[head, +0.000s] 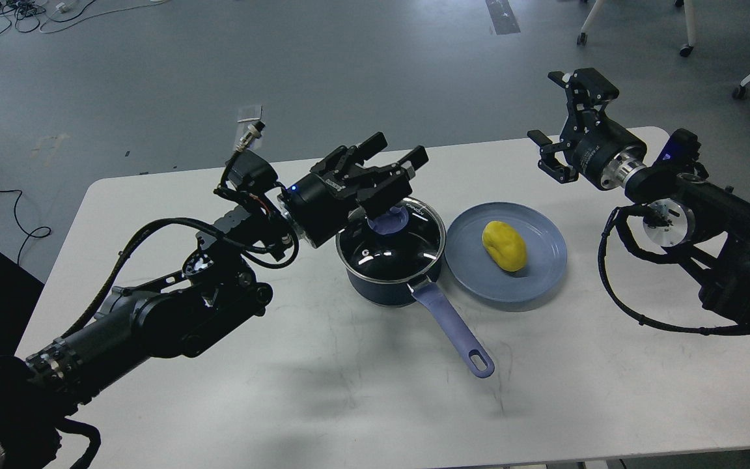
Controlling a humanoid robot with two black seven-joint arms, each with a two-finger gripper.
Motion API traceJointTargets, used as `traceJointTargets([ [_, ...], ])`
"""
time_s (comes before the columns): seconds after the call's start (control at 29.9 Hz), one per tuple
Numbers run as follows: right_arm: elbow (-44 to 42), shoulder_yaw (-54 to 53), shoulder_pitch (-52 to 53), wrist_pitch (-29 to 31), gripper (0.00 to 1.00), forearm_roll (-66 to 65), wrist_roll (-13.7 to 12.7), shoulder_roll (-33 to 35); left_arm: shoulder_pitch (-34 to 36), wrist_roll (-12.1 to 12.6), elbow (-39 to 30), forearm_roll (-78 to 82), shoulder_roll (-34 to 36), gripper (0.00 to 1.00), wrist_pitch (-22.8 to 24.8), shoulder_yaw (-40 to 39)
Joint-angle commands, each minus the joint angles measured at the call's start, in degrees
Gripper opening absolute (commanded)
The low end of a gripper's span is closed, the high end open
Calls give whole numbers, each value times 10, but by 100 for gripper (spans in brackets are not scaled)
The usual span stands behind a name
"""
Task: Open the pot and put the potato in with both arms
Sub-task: 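Move the left gripper onto the glass lid knob and grasp it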
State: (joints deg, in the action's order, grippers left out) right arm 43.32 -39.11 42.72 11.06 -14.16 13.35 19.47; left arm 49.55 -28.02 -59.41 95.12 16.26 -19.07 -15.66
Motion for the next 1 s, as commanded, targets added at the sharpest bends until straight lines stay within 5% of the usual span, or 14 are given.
traceJointTargets([
  [0.0, -10, 1, -9, -1, 100, 7, 1, 1, 16, 0, 33, 72, -34, 99, -26, 30],
  [0.2, -10, 1, -12, -1, 100, 7, 1, 15, 56, 0, 109, 116, -53, 99, -26, 41],
  [0.37, -9, 0, -12, -2, 100, 7, 1, 23, 85, 0, 177, 117, -95, 99, -39, 123],
  [0.97, -8, 0, -19, -6, 100, 7, 3, 25, 63, 0, 234, 110, -96, 99, -71, 134],
])
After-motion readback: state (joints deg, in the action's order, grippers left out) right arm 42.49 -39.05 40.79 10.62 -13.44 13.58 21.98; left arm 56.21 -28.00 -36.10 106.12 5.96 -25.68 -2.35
